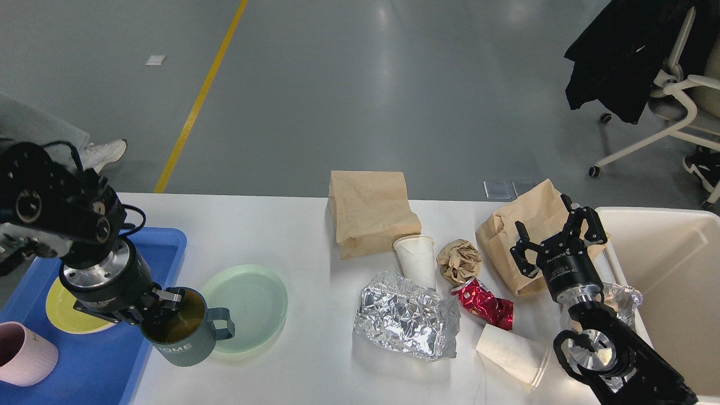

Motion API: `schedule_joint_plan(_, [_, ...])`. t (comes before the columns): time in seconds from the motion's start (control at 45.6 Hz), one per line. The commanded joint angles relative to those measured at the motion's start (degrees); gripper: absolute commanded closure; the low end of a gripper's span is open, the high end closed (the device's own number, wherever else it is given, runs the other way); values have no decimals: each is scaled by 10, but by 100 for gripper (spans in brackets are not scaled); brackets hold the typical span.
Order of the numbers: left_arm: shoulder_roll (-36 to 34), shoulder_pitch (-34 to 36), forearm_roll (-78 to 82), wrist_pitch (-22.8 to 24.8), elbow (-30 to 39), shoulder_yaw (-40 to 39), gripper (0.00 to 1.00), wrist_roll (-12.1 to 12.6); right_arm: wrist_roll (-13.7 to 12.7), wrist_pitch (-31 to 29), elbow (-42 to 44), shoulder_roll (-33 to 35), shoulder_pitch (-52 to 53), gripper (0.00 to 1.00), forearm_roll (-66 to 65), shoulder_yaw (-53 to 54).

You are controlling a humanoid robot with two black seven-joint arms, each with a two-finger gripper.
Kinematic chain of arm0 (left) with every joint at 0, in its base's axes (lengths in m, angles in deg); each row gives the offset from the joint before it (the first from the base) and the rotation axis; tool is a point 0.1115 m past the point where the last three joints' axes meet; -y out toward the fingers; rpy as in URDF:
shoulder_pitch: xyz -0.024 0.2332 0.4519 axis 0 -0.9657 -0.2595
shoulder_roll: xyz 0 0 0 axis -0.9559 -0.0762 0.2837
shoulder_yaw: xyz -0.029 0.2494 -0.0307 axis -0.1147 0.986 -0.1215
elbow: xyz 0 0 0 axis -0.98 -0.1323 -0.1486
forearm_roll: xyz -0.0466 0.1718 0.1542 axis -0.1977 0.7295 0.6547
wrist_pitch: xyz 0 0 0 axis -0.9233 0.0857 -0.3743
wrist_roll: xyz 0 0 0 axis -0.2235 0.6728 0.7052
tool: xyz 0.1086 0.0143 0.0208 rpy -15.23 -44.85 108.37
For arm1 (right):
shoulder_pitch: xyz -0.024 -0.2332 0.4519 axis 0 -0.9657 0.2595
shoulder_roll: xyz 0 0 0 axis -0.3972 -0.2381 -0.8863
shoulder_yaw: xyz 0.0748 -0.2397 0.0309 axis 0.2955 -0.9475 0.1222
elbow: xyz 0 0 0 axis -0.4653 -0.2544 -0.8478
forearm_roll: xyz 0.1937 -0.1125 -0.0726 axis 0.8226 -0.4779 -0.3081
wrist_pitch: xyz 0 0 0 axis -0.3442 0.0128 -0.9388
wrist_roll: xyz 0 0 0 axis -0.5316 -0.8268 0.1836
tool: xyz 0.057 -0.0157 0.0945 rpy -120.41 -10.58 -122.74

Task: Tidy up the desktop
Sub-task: 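Lift the dark green mug into the blue tray and open the left gripper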

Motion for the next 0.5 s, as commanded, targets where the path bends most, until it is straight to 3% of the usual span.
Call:
schedule_joint_plan(0.0, [-4, 106, -21, 76, 15, 13, 100, -4, 0, 0, 0, 0, 0, 0, 0, 0])
schedule_joint_plan(0.154, [2, 203, -50, 159, 15, 30, 100, -17, 0, 0, 0, 0, 0, 0, 0, 0])
schedule_joint_plan(0.307, [3, 217, -51, 165, 15, 41, 100, -23, 0, 0, 0, 0, -1, 0, 0, 0])
schedule_joint_plan(0.483, [-14, 199, -39, 161, 11, 79, 100, -49, 0, 0, 0, 0, -1, 0, 0, 0])
